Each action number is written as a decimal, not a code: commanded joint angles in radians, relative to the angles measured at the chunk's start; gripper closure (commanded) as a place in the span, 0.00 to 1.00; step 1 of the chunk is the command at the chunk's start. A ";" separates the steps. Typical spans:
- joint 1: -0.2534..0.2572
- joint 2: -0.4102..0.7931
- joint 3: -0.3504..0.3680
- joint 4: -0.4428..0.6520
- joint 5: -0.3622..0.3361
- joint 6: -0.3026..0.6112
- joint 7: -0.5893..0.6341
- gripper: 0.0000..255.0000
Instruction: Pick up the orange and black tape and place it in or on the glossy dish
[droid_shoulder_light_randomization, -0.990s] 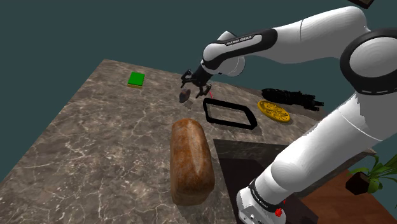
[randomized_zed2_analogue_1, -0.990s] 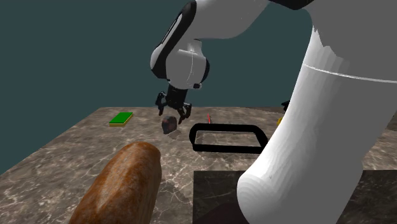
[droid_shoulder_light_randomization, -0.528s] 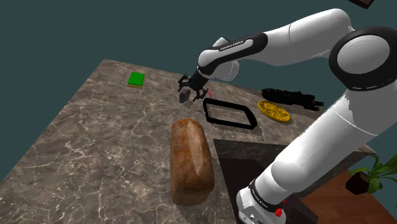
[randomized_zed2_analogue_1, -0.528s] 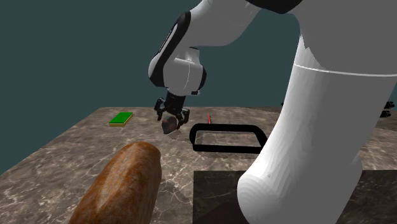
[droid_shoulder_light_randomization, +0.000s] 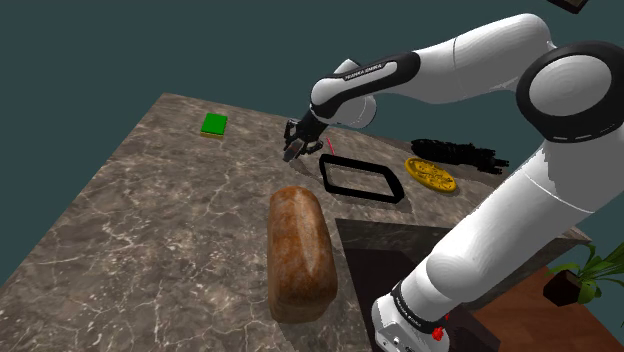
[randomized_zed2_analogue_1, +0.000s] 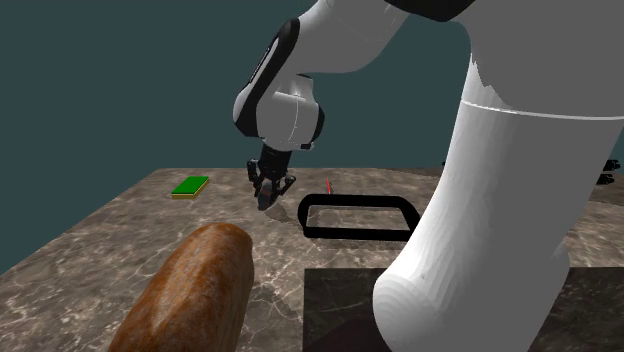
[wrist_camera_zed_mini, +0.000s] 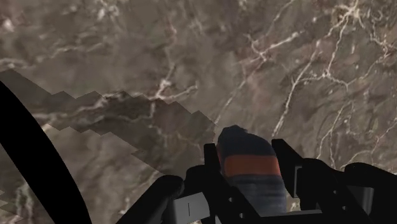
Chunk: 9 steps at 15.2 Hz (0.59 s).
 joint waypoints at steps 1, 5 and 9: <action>0.000 0.000 0.000 0.000 0.000 0.000 0.000 1.00; 0.000 0.000 0.000 -0.001 0.000 -0.001 0.000 1.00; -0.001 -0.009 -0.001 0.004 -0.006 -0.013 0.006 1.00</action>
